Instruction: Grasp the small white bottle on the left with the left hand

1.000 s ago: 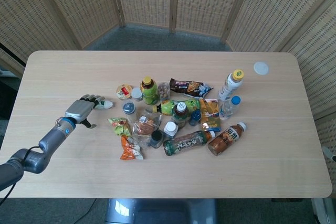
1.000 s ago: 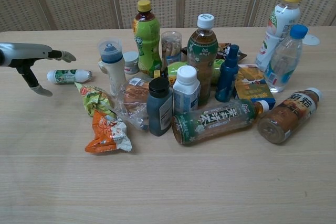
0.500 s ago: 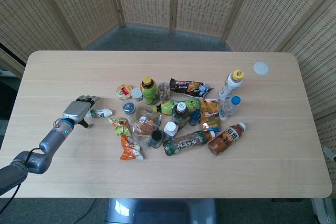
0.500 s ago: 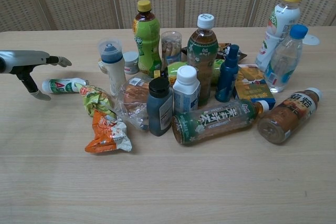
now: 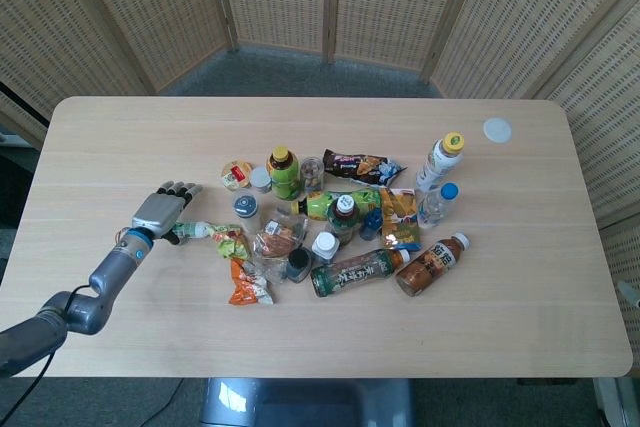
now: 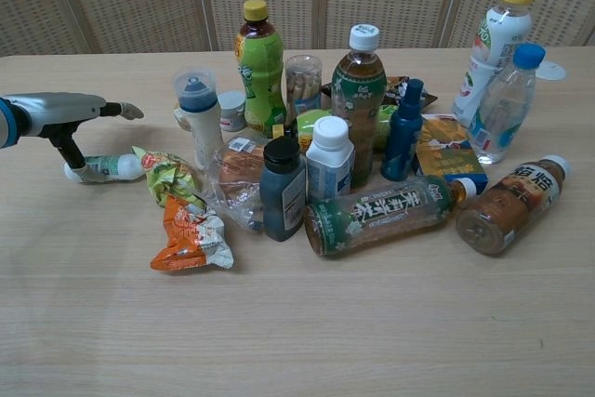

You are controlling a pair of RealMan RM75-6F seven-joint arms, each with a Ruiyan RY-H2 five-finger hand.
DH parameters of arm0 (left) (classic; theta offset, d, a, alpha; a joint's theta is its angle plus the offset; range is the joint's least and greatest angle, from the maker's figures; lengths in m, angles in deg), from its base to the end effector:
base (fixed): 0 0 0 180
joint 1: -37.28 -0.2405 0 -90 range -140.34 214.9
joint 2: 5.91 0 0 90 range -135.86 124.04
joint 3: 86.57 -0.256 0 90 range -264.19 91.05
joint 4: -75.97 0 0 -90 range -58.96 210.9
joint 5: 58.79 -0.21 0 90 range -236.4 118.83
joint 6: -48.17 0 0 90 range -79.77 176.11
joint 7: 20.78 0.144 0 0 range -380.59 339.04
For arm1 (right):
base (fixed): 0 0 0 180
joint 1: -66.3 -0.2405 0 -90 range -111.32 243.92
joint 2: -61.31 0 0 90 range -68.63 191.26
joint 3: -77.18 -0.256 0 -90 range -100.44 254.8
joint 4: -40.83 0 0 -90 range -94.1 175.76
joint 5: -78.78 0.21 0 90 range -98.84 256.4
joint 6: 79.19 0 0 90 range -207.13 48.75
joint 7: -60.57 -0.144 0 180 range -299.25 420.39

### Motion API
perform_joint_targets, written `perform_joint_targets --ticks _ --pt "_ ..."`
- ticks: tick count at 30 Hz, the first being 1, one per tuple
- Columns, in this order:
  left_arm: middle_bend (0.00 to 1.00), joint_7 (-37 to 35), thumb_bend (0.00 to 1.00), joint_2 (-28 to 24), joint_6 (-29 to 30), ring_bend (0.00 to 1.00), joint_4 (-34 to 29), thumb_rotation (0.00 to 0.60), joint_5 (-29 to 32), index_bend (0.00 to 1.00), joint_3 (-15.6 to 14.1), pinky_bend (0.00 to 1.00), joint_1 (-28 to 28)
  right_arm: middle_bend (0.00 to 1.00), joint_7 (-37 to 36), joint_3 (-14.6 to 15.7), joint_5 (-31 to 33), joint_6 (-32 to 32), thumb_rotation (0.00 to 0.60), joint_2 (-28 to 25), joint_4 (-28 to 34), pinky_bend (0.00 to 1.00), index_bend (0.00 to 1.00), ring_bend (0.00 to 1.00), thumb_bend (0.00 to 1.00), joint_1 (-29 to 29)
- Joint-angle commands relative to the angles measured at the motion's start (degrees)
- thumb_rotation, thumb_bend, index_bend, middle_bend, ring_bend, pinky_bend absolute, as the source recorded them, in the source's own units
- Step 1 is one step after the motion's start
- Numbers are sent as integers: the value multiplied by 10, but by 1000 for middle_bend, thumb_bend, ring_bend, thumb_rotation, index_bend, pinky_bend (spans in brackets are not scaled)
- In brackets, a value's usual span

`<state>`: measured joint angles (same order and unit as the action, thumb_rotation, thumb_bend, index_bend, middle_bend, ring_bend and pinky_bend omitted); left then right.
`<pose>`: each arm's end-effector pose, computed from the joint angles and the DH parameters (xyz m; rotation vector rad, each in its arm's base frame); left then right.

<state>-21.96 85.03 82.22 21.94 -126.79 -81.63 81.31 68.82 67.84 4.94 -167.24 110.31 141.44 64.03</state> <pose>-0.2712 0.3955 -0.0087 -1.8579 -1.0877 -0.5256 -0.3128 -0.1844 0.2625 1.1836 -0.6947 0.6932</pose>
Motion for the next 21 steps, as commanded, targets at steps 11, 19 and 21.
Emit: perform_joint_targets --ticks 11,19,21 --pt "236 31 262 10 22 214 -8 600 -7 214 -5 0 -7 0 -9 -1 0 -5 512 3 -4 0 0 0 27 5" --pt "338 27 262 19 47 326 1 600 -24 314 -6 9 -15 0 -11 -1 -1 -9 512 2 -3 0 0 0 27 8" --pt "348 26 262 20 48 336 3 600 -28 324 -8 13 -15 0 -11 -1 -1 -11 514 2 -2 0 0 0 26 10"
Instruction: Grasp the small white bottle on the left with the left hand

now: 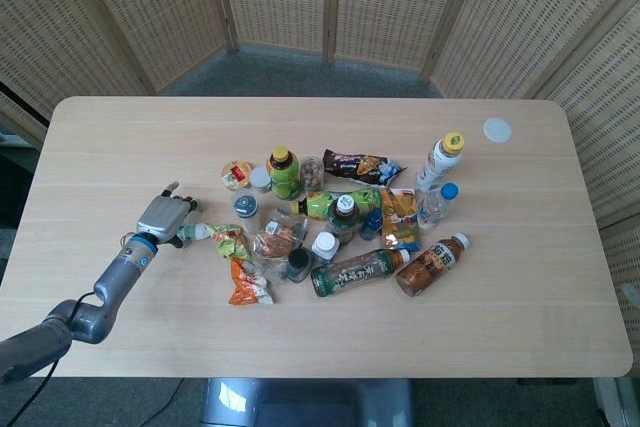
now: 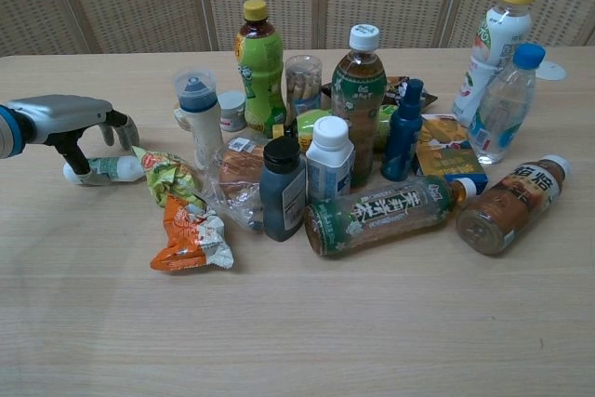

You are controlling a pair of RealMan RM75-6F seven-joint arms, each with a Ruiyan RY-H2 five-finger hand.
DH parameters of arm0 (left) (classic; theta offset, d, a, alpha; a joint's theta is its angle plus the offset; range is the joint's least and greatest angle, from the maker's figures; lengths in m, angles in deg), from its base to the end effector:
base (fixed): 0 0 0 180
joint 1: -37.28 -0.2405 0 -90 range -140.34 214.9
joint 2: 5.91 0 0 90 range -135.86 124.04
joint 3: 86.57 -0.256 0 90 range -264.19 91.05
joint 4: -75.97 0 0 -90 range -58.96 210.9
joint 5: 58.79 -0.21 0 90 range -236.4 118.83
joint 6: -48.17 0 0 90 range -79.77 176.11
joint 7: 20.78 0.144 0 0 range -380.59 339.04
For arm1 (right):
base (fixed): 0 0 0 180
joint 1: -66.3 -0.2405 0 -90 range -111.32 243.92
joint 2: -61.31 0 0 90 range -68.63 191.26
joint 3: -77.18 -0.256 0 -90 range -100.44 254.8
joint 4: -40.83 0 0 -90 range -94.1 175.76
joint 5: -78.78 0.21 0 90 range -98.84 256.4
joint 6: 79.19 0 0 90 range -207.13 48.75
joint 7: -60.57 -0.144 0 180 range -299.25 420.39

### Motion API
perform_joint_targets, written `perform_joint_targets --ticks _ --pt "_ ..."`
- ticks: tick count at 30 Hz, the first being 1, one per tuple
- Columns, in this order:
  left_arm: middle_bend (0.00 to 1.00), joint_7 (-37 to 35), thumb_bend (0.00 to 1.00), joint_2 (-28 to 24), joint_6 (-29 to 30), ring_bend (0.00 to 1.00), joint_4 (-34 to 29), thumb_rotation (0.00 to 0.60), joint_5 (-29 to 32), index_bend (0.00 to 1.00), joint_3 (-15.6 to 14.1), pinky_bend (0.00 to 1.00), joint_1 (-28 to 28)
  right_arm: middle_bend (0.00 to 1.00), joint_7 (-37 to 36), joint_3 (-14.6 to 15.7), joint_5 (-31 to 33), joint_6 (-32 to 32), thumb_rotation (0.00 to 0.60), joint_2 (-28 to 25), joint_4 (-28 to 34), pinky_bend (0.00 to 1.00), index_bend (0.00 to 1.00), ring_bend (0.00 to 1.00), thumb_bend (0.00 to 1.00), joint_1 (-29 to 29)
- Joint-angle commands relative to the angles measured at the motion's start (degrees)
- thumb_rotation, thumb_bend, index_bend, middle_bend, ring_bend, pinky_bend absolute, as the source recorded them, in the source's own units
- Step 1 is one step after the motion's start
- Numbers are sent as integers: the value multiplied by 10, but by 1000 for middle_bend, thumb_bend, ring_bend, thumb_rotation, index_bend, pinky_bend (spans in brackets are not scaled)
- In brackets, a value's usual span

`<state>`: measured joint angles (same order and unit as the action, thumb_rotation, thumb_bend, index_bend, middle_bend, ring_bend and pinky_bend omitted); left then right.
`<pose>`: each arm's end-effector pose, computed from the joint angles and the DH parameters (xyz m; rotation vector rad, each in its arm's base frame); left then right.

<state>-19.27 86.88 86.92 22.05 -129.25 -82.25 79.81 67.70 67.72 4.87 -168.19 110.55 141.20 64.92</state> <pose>-0.2680 0.3856 -0.0177 -1.8860 -0.9966 -0.5533 -0.3148 -0.1796 0.2640 1.1622 -0.7005 0.7065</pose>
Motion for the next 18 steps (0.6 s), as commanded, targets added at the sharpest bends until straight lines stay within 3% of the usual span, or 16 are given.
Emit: perform_joint_targets --ticks 1,18 --pt "354 -1 262 3 3 341 3 600 -6 330 -2 14 -1 0 0 0 1 -2 516 0 1 0 0 0 27 2" --pt "499 -19 261 20 34 478 24 600 -41 490 -10 157 -13 0 -6 -1 -2 -6 514 0 2 0 0 0 27 5"
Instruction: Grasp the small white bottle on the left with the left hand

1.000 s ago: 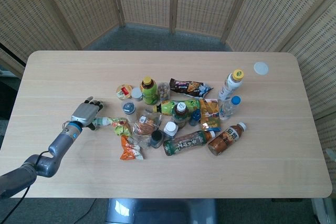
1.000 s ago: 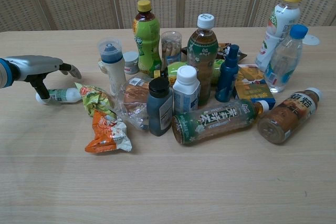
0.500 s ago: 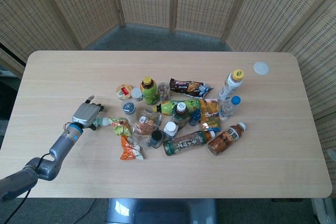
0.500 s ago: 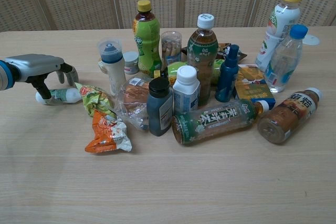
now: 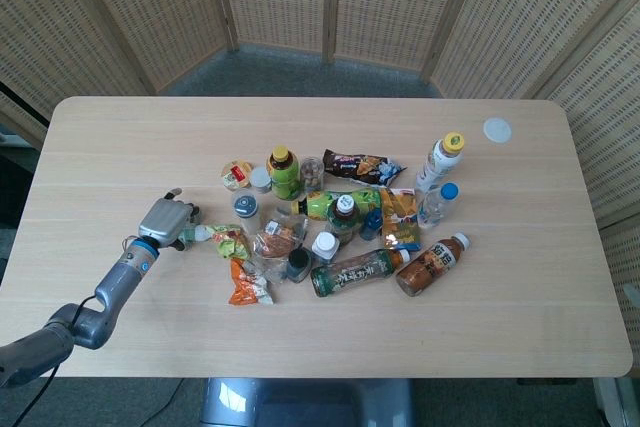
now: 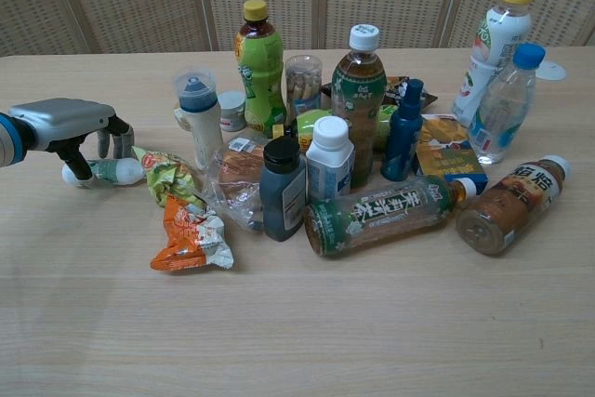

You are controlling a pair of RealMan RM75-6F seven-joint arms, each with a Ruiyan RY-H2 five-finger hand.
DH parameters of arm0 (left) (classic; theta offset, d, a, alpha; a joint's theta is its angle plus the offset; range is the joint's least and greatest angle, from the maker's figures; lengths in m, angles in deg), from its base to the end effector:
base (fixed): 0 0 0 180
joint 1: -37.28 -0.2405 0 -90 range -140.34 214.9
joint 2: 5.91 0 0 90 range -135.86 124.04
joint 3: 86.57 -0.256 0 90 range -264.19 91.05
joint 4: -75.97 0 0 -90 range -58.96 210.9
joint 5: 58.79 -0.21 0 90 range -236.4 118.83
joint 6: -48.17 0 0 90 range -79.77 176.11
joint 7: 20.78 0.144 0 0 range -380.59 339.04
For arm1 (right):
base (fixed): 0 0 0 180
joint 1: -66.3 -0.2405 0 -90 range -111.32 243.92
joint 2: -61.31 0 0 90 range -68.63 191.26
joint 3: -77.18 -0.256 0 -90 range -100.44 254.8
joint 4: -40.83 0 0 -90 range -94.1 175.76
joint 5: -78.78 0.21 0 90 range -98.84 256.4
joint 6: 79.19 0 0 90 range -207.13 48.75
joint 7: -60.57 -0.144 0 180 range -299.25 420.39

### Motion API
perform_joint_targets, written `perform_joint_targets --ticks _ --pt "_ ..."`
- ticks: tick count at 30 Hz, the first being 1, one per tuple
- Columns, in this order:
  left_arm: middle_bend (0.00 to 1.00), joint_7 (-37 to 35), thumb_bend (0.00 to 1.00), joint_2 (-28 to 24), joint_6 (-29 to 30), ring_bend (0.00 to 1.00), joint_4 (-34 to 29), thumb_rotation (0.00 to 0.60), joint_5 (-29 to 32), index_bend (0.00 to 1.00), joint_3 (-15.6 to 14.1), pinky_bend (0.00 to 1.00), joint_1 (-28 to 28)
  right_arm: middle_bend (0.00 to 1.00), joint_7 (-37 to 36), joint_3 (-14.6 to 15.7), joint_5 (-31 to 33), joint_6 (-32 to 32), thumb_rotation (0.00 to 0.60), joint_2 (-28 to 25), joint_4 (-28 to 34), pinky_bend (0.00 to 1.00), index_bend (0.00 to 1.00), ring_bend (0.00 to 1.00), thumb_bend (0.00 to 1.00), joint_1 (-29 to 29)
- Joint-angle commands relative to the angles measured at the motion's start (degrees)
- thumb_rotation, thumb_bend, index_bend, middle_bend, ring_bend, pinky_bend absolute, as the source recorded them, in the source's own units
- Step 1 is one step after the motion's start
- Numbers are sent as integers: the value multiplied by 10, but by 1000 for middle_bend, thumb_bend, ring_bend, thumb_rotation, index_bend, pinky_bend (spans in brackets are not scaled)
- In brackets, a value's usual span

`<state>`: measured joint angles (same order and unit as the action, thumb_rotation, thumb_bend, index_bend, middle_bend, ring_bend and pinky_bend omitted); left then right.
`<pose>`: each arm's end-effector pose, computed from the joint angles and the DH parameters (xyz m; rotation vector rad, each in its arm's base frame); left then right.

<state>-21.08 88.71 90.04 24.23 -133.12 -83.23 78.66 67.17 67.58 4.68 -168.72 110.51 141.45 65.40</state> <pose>-0.2698 0.3789 -0.0241 -1.9042 -0.9493 -0.5841 -0.3143 -0.1773 0.2648 1.1527 -0.7034 0.7177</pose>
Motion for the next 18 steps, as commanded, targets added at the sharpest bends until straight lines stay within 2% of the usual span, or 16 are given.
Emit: perform_joint_targets --ticks 1,12,18 --pt "510 -3 261 4 4 488 3 600 -5 502 -1 165 -2 0 -1 0 0 -1 514 0 -1 0 0 0 27 1" --pt "669 -6 264 17 20 644 16 600 -16 667 1 343 -5 0 -10 0 1 -8 515 -5 1 0 0 0 25 9" --pt "686 -17 264 11 28 661 13 600 -12 686 10 357 -9 0 -10 -2 -1 -6 513 -2 -1 0 0 0 26 6"
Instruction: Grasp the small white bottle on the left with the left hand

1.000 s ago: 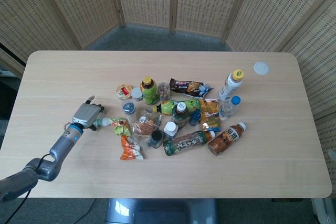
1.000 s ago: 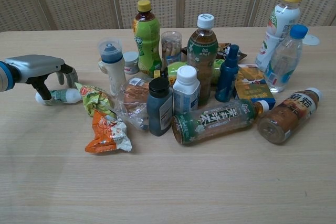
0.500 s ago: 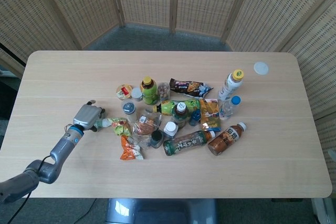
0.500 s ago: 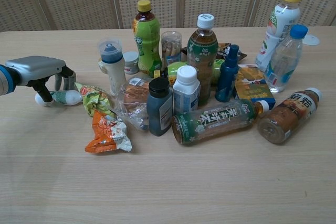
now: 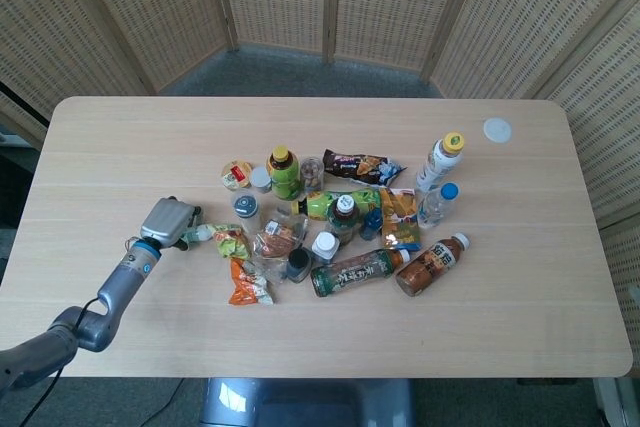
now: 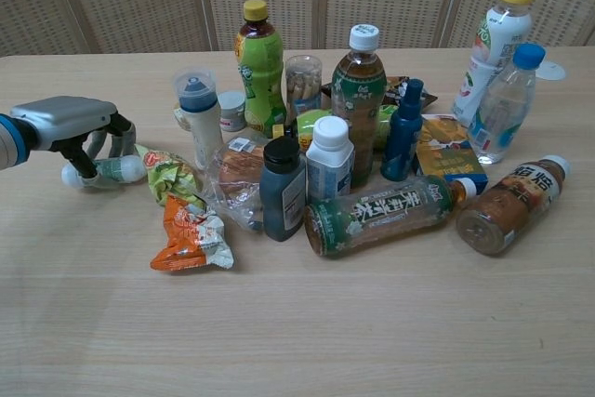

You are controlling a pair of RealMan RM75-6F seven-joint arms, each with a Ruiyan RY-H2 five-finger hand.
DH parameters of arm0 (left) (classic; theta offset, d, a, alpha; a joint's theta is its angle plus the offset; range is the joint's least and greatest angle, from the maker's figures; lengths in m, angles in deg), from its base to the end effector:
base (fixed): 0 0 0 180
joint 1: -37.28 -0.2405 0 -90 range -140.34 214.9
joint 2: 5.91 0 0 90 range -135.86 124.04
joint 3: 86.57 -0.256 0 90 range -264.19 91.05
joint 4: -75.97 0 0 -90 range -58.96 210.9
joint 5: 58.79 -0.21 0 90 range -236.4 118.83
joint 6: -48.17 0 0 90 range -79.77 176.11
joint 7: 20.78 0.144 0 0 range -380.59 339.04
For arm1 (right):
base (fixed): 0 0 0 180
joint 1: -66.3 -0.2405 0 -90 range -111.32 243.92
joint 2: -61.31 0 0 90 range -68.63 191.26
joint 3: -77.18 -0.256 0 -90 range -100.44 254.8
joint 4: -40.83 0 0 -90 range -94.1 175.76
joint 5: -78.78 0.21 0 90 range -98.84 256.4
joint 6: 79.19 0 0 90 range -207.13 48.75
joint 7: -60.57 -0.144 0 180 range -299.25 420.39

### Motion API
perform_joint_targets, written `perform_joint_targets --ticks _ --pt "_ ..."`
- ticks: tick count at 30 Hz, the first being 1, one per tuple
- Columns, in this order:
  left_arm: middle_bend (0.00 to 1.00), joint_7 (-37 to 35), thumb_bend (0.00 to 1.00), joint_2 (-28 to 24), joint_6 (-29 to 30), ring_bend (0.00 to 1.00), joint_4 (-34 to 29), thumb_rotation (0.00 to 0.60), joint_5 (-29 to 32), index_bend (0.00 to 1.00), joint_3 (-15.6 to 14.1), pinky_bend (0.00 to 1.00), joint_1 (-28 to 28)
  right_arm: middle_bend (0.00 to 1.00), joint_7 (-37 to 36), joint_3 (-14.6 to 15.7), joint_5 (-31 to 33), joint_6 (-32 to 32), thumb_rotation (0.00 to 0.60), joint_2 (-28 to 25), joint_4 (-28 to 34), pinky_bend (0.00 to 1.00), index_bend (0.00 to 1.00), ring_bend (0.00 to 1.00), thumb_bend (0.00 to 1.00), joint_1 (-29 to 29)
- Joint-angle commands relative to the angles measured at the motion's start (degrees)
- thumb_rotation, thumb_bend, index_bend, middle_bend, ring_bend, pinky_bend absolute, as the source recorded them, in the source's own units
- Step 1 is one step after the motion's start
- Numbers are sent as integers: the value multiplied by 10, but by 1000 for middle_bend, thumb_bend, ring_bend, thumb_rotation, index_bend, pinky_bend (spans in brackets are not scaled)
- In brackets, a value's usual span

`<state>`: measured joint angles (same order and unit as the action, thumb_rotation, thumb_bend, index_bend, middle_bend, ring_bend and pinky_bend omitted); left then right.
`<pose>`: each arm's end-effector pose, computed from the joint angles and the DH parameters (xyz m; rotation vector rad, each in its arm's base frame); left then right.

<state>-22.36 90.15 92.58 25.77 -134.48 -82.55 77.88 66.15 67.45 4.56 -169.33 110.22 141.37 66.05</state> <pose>-0.2679 0.3786 -0.0255 -1.8776 -0.9378 -0.6364 -0.3151 -0.1740 0.2681 1.1397 -0.7041 0.7269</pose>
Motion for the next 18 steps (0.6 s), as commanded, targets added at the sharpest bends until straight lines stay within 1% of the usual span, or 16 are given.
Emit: perform_joint_targets --ticks 1,6,9,12,15,18 --pt "686 -6 264 -7 5 661 -6 600 1 686 4 358 -2 0 0 -1 0 2 514 1 -1 0 0 0 26 -2" --pt "686 -21 262 -38 24 661 -35 600 -8 687 13 357 -3 0 -1 -1 -1 7 511 5 -4 0 0 0 25 -5" --pt "685 -28 262 -71 41 661 -70 600 -10 685 24 358 -3 0 -5 1 -3 12 510 10 -10 0 0 0 26 -7" --pt "685 -28 263 -114 59 661 -119 600 -8 682 40 357 -2 0 -10 5 -4 20 513 18 -18 0 0 0 27 -8" --pt "686 -26 263 -168 79 661 -184 600 -2 681 63 356 -3 0 -20 7 -6 25 515 29 -28 0 0 0 26 -10" --pt "686 -19 261 -215 91 661 -236 600 5 679 83 355 -2 0 -28 9 -10 28 516 37 -37 0 0 0 26 -11"
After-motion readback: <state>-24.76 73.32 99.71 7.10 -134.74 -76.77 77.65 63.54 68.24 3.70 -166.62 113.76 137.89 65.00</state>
